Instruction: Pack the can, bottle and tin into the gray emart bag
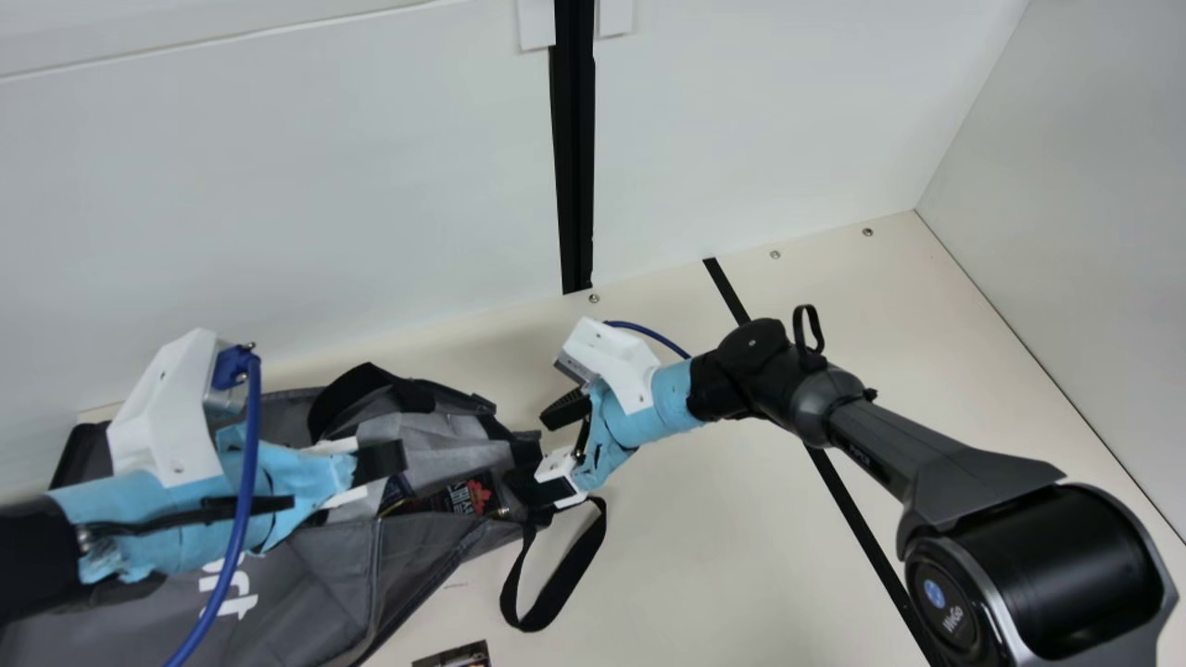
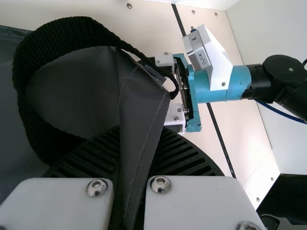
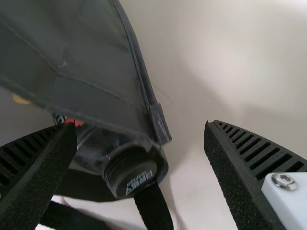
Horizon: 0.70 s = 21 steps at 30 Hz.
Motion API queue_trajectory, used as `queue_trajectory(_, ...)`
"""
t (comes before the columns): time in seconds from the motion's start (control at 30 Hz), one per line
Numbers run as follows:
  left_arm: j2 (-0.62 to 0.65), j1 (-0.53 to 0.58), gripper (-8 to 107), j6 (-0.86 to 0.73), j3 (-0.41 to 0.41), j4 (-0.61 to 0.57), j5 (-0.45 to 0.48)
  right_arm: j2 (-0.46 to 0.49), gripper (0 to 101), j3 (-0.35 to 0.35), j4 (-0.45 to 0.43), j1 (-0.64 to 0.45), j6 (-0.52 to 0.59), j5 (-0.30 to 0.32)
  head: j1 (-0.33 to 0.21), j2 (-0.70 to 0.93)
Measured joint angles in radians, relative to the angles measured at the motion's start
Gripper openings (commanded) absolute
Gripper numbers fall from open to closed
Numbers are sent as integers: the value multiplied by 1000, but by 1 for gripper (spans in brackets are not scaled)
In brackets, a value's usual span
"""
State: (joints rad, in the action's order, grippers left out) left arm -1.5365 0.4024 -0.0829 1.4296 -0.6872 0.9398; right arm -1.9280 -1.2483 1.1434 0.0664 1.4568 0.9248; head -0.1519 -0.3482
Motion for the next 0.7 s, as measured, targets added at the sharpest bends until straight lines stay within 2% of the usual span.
queue_trajectory(0.53, 0, 0, 10, 0, 0, 0, 0, -80, 91, -80, 20, 59, -27, 3, 0, 0)
queue_trajectory(0.7, 0, 0, 10, 0, 0, 0, 0, -92, 58, -86, 28, 70, -34, 9, 0, 2)
